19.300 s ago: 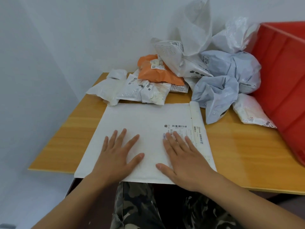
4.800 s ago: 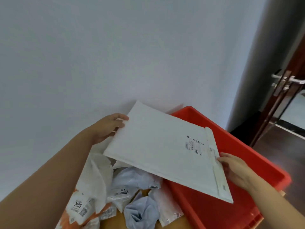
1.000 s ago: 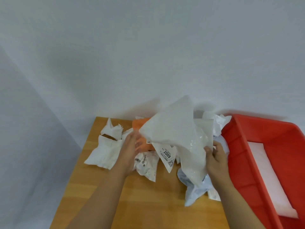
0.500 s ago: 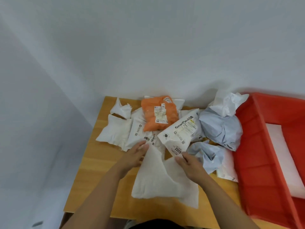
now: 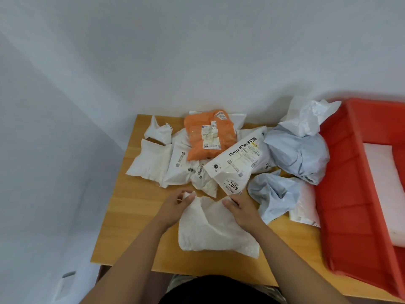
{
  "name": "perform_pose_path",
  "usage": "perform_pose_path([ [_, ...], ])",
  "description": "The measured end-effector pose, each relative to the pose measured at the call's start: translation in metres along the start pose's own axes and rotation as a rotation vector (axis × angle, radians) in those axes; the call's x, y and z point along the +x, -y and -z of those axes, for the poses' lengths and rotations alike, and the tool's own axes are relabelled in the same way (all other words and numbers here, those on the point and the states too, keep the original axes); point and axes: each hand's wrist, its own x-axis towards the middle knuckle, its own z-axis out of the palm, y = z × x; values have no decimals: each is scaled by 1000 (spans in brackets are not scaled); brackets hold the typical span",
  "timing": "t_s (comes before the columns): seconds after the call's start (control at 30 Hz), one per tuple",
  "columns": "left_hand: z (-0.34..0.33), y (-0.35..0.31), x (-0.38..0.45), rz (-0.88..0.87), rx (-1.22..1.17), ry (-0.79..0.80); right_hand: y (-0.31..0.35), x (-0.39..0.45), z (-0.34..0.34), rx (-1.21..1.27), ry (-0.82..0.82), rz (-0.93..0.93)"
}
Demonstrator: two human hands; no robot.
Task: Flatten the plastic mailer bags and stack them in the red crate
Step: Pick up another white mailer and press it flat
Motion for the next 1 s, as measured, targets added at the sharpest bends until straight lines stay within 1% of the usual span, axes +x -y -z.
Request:
perform_pose_path([
  [0.17, 11, -12, 2, -92, 32, -50, 24, -21, 39, 155, -121, 7],
  [0.3, 18, -35, -15, -210, -13, -11, 53, -44, 65, 150, -118, 69],
  [0.43, 26, -57, -38, -356, -39, 4, 74, -61, 80, 132, -158, 141],
  [0.57, 36, -69, -52, -585, 40, -130, 93, -71, 86, 141, -220, 223],
  [0.67, 44, -78, -56, -679, 82, -236, 109, -71, 88, 195, -292, 272],
  [0.8, 54, -82, -56, -731, 124, -342, 123, -67, 90, 317, -399, 264],
  [1.0, 56, -79, -60, -744, 137, -396, 123, -62, 91, 396, -467, 300],
])
